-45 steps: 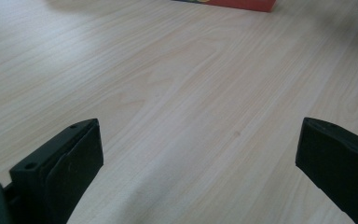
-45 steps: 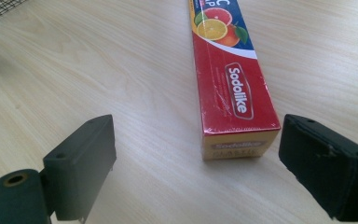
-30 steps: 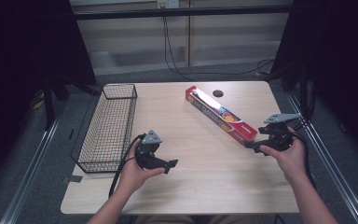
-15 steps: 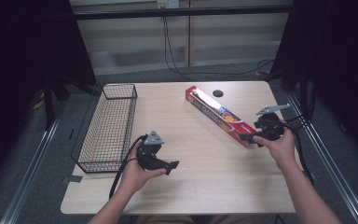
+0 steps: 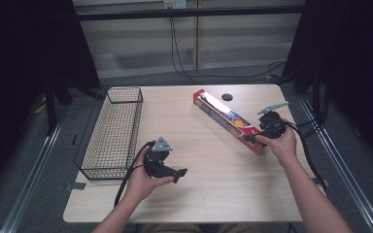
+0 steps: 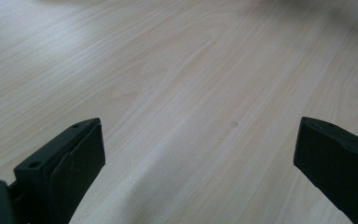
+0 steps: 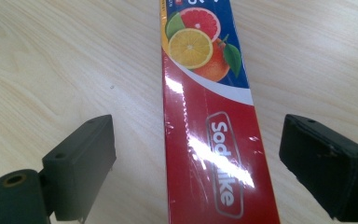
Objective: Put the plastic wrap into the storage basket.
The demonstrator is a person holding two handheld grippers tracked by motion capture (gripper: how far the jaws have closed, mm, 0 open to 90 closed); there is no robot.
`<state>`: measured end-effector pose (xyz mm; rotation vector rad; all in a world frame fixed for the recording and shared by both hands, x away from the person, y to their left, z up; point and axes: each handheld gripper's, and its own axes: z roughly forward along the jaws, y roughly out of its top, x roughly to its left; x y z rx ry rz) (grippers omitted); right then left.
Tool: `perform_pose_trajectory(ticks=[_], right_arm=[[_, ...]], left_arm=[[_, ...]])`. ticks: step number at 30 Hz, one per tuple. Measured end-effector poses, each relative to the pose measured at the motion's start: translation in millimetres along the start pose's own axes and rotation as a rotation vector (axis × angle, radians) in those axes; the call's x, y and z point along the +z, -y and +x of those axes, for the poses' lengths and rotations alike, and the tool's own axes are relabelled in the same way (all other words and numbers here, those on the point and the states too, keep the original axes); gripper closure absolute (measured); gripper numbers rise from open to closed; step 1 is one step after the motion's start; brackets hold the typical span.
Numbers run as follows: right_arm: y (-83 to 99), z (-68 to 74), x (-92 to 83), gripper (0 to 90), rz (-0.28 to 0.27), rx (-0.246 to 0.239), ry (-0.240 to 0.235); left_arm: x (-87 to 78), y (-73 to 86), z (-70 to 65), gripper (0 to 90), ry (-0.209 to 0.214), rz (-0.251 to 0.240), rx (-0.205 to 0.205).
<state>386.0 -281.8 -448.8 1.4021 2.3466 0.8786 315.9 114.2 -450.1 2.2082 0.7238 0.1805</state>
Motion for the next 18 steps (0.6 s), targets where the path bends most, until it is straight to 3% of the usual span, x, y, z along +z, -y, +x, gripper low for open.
perform_pose_trajectory(ticks=[18], right_arm=[[-5.8, -3.5, 18.1, 10.1, 0.026, 0.010, 0.006]], left_arm=[[2.1, 0.9, -1.1, 2.1, 0.002, 0.009, 0.010]])
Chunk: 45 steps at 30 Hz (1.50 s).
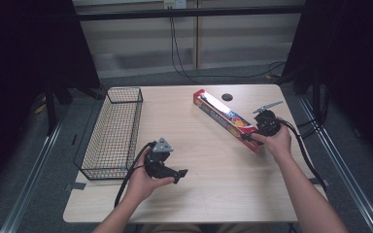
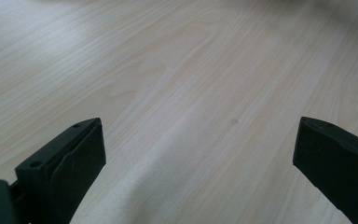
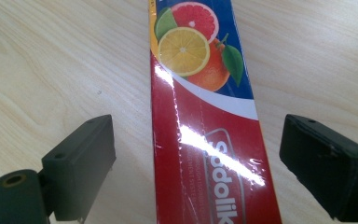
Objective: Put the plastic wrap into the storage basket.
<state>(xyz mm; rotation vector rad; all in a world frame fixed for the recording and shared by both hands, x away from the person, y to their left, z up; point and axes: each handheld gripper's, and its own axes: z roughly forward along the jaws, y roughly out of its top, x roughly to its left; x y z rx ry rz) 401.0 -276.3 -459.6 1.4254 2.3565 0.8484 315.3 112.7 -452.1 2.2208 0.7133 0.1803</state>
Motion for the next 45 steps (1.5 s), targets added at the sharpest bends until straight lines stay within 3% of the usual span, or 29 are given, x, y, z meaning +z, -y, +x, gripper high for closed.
perform_pose_trajectory(ticks=[13, 32, 41, 45], right_arm=[[-1.1, -3.4, 5.7, 10.1, 0.037, 0.011, 0.013], [-0.8, -1.2, 16.5, 10.4, 0.050, 0.008, 0.006], [-0.9, -3.8, 22.6, 14.2, 0.058, 0.019, -0.005], [-0.6, -4.7, 25.6, 18.4, 0.053, 0.000, -0.003]], left_arm=[[0.2, 0.4, 0.7, 2.4, -0.004, 0.018, -0.005], [1.2, 1.4, -0.7, 2.7, -0.006, 0.025, -0.004], [3.0, 1.6, -0.7, 2.8, -0.009, 0.028, 0.000], [4.9, 2.2, -0.8, 2.8, 0.000, 0.013, -0.008]])
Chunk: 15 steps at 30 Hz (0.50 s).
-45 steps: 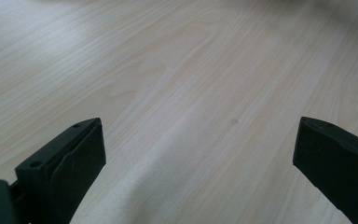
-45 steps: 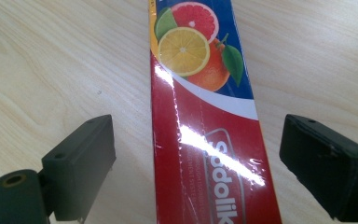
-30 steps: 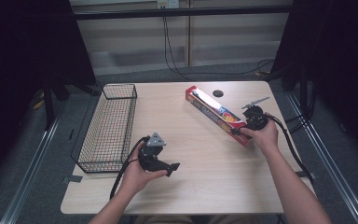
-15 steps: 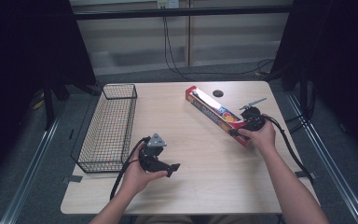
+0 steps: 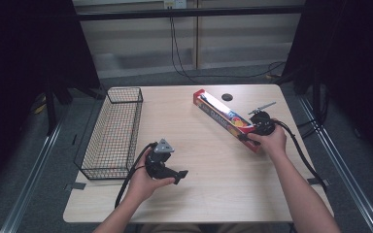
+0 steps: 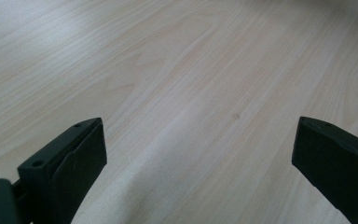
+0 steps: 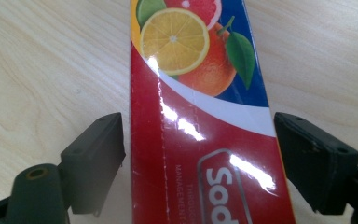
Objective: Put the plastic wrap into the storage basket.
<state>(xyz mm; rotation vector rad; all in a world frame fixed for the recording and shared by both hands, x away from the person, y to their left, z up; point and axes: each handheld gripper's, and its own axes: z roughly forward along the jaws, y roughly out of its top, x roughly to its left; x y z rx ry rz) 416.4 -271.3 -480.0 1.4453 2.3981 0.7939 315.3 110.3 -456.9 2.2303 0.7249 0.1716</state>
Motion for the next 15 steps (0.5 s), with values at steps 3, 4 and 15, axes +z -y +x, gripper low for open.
perform_pose_trajectory(ticks=[3, 4, 15], right_arm=[[0.2, 0.0, 1.5, 21.3, -0.002, -0.007, -0.003], [0.4, 0.3, 2.1, 23.9, 0.000, -0.008, -0.008], [-4.6, -1.4, 5.2, 28.4, 0.008, -0.023, -0.016]], left_arm=[[0.0, -0.1, 0.1, 2.9, 0.003, 0.003, 0.001], [-0.1, 0.0, 0.2, 2.9, 0.000, 0.006, 0.003], [0.7, -0.1, 0.6, 3.0, -0.004, 0.023, 0.013]])
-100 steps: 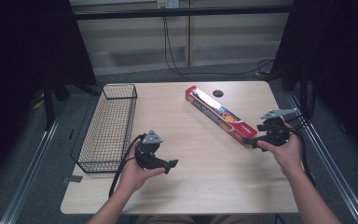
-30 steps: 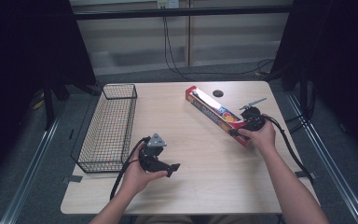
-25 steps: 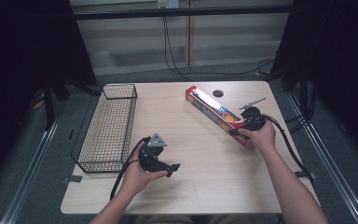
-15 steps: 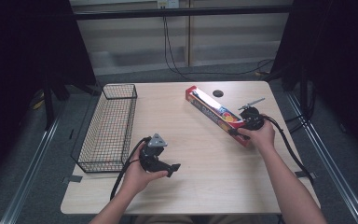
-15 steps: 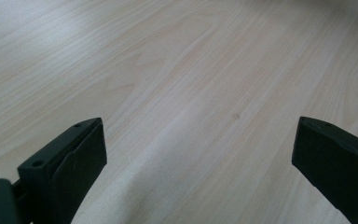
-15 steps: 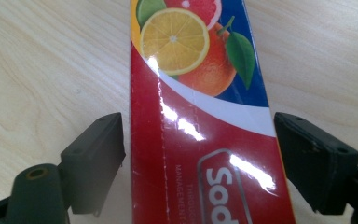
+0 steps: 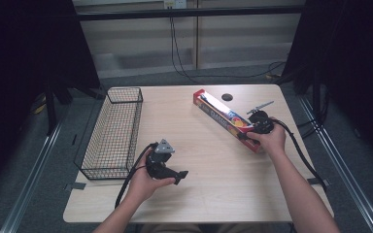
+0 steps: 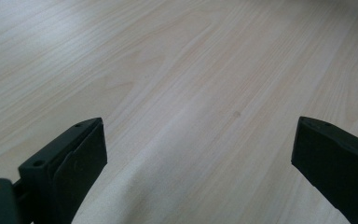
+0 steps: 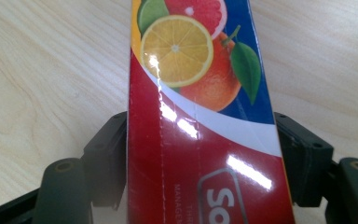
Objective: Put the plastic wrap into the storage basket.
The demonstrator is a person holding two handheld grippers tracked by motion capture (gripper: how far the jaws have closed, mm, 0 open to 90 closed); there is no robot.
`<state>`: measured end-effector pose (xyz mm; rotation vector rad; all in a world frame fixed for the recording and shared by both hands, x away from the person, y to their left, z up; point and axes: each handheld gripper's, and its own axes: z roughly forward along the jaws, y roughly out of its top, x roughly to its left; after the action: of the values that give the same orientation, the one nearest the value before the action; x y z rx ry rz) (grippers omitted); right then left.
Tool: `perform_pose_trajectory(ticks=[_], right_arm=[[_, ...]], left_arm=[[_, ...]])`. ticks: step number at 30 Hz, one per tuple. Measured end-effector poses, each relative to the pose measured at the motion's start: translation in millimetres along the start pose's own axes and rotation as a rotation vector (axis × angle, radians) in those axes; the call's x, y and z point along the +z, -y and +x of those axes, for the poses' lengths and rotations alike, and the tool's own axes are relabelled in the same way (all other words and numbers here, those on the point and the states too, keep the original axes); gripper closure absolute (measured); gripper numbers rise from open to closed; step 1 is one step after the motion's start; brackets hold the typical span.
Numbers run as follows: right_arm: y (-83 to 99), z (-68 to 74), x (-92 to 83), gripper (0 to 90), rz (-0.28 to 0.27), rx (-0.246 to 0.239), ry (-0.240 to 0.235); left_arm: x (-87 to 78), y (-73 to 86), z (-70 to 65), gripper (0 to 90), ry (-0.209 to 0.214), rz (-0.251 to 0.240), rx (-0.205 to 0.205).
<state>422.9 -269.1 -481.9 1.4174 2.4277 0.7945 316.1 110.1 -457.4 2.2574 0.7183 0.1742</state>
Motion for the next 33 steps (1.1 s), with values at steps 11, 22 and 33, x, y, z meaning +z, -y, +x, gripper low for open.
perform_pose_trajectory(ticks=[11, 22, 33], right_arm=[[-5.9, -1.5, 4.6, 29.5, 0.028, 0.041, -0.007], [-14.9, 5.4, 5.0, 38.6, 0.084, 0.001, 0.002], [-15.8, 7.6, 3.2, 43.0, 0.103, 0.002, 0.000]], left_arm=[[0.9, 0.1, 0.2, 3.1, -0.003, 0.009, -0.007], [0.3, 0.2, 0.9, 3.6, -0.004, 0.002, -0.007], [-1.8, 0.9, 1.8, 3.9, -0.009, 0.010, 0.002]])
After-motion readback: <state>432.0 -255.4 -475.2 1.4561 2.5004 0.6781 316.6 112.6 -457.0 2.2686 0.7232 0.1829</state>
